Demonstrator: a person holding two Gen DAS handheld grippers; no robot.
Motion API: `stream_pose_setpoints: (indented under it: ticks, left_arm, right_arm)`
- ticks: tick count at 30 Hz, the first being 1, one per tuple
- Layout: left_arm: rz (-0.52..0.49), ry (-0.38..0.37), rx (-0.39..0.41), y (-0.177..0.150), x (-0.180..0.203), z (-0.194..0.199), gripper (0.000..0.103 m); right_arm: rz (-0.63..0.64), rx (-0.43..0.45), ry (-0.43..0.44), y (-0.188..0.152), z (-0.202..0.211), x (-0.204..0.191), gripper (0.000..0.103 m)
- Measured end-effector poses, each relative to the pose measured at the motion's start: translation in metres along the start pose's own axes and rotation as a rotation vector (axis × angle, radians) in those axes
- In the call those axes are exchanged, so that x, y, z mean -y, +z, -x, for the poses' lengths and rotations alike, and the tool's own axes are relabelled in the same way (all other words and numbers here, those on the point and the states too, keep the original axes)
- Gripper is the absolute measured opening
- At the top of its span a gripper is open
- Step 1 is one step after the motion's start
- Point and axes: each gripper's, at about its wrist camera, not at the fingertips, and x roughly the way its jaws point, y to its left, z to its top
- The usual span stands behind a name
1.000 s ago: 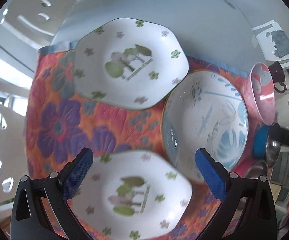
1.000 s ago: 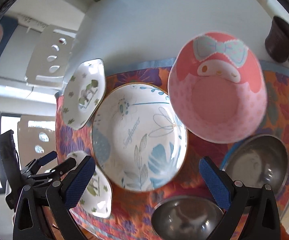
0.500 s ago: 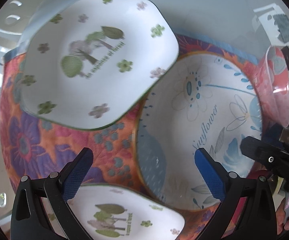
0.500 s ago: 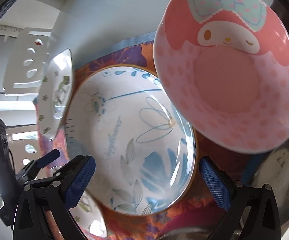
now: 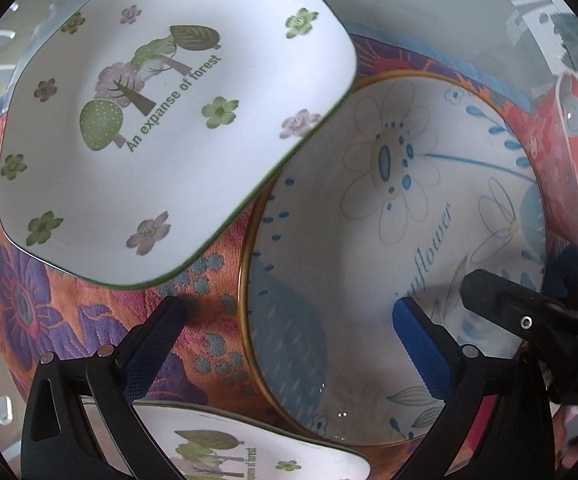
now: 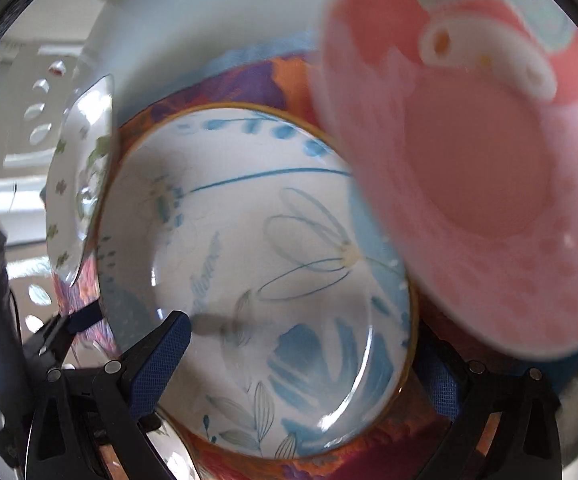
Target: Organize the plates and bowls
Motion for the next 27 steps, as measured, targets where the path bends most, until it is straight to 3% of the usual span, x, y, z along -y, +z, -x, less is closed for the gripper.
stream_pose_setpoints:
  ticks: [7,10,11,12,13,14,15,17,19,22,27]
  left_arm:
    - [-0.045,-0.001,0.031,0.002,0.002,-0.001,0.103]
    - [-0.026,-0.005,0.020,0.005,0.001,-0.001,0.103]
    - [0.003,-0.005,0.042,0.002,0.002,0.004,0.096]
    - [0.017,-0.007,0.074,0.000,0.004,0.011,0.084]
    - [0.017,-0.023,0.111,-0.001,0.006,0.019,0.048]
    - [-0.004,-0.001,0.129,0.000,0.011,0.026,0.045]
    - [-0.011,0.009,0.131,0.000,0.013,0.026,0.046]
    - [-0.009,-0.003,0.141,0.000,0.011,0.026,0.045]
    - [-0.018,-0.009,0.140,0.001,0.010,0.028,0.045]
    - [-0.024,-0.029,0.150,0.001,0.006,0.032,0.045]
    - [-0.039,-0.060,0.199,-0.015,0.001,0.050,0.043]
  right_arm:
    - [0.033,-0.006,-0.042,0.003,-0.003,0.000,0.103]
    - [0.005,0.023,-0.005,0.002,0.000,0.007,0.103]
    - [-0.004,0.039,0.006,-0.002,0.000,0.003,0.101]
    - [0.004,0.059,-0.010,-0.005,0.002,0.003,0.090]
    - [0.010,0.080,-0.020,-0.008,0.006,-0.002,0.062]
    - [0.026,0.095,-0.074,-0.008,0.010,-0.001,0.053]
    - [0.039,0.096,-0.092,-0.008,0.014,0.001,0.051]
    - [0.034,0.088,-0.043,-0.007,0.015,0.009,0.047]
    - [0.023,0.085,-0.009,-0.006,0.017,0.014,0.047]
    - [0.060,0.100,-0.031,-0.010,0.021,0.008,0.047]
    - [0.070,0.131,0.035,-0.021,0.037,0.009,0.047]
